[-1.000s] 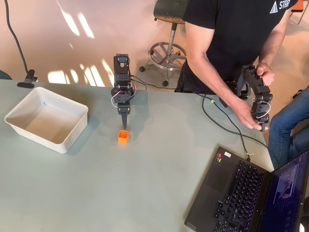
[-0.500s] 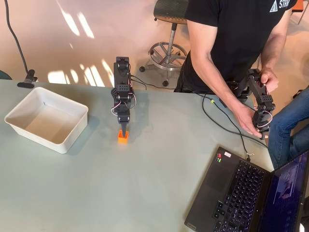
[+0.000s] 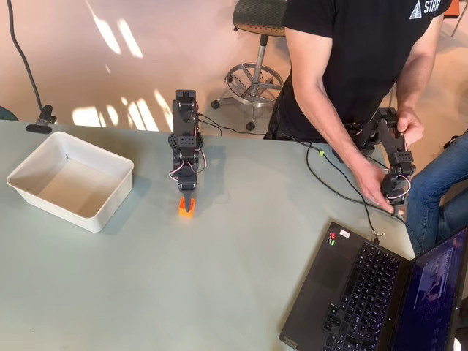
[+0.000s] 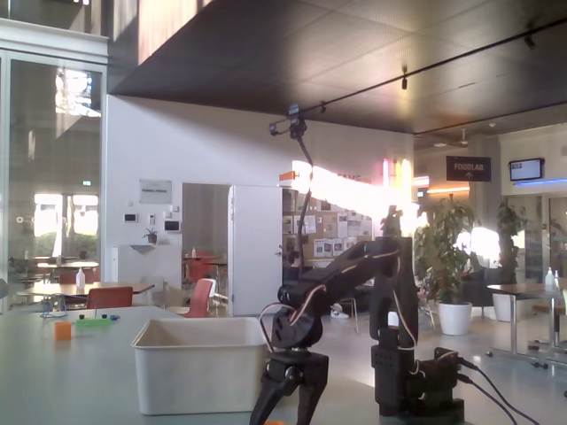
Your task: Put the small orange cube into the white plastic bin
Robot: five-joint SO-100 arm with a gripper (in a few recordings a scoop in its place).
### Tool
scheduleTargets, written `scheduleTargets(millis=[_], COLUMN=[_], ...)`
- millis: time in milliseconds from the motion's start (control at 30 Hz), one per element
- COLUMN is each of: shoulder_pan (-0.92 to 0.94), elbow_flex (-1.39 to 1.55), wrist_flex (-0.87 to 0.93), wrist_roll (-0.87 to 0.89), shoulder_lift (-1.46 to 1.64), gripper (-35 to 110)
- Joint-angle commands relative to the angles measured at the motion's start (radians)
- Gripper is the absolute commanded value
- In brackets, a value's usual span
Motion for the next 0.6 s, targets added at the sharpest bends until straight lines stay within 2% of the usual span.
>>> scheduleTargets(millis=[0,367,567], shoulder_pan=[0.006,0.014,0.015], elbow_flex=[-0.066,-0.092,-0.084], wrist_flex=[-0.008,0.008,0.011], wrist_roll=[0.006,-0.002,-0.003], shoulder_lift=[-0.003,-0.081,-0.078], gripper=[50,49,35])
